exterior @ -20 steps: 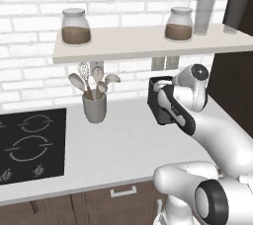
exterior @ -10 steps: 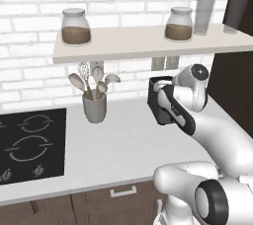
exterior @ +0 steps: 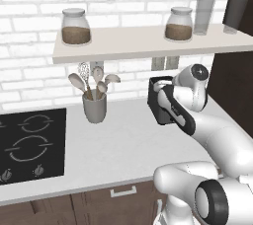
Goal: Start the toaster. Once the lever pops up, take the bread to the plate on the dining counter.
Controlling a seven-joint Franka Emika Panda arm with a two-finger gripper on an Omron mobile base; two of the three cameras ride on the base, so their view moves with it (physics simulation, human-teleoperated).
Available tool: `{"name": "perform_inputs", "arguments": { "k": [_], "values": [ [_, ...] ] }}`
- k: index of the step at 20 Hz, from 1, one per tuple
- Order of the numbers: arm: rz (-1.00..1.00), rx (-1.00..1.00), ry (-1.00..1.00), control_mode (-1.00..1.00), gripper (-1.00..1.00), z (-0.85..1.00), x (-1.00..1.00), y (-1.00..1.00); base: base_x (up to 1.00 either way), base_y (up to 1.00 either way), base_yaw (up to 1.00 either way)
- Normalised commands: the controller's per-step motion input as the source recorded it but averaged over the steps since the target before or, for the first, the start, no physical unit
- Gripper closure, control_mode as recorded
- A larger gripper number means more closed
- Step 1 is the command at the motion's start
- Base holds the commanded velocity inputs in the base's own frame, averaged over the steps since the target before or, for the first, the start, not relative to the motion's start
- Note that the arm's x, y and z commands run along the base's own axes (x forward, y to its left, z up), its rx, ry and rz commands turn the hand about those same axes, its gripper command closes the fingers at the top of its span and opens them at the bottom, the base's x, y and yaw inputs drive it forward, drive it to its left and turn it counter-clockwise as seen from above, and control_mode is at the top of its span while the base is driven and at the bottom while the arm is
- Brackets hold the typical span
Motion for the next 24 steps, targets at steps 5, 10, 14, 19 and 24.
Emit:
{"name": "perform_inputs", "arguments": {
  "k": [5,10,14,19,24],
  "values": [
    [0.00,0.00,0.00,-1.00,-1.00,0.00,0.00,0.00,0.00,0.00,0.00],
    [0.00,0.00,0.00,-1.00,-1.00,0.00,0.00,0.00,0.00,0.00,0.00],
    [0.00,0.00,0.00,-1.00,-1.00,0.00,0.00,0.00,0.00,0.00,0.00],
    [0.00,0.00,0.00,-1.00,-1.00,0.00,0.00,0.00,0.00,0.00,0.00],
    [0.00,0.00,0.00,-1.00,-1.00,0.00,0.00,0.00,0.00,0.00,0.00]
  ]
}}
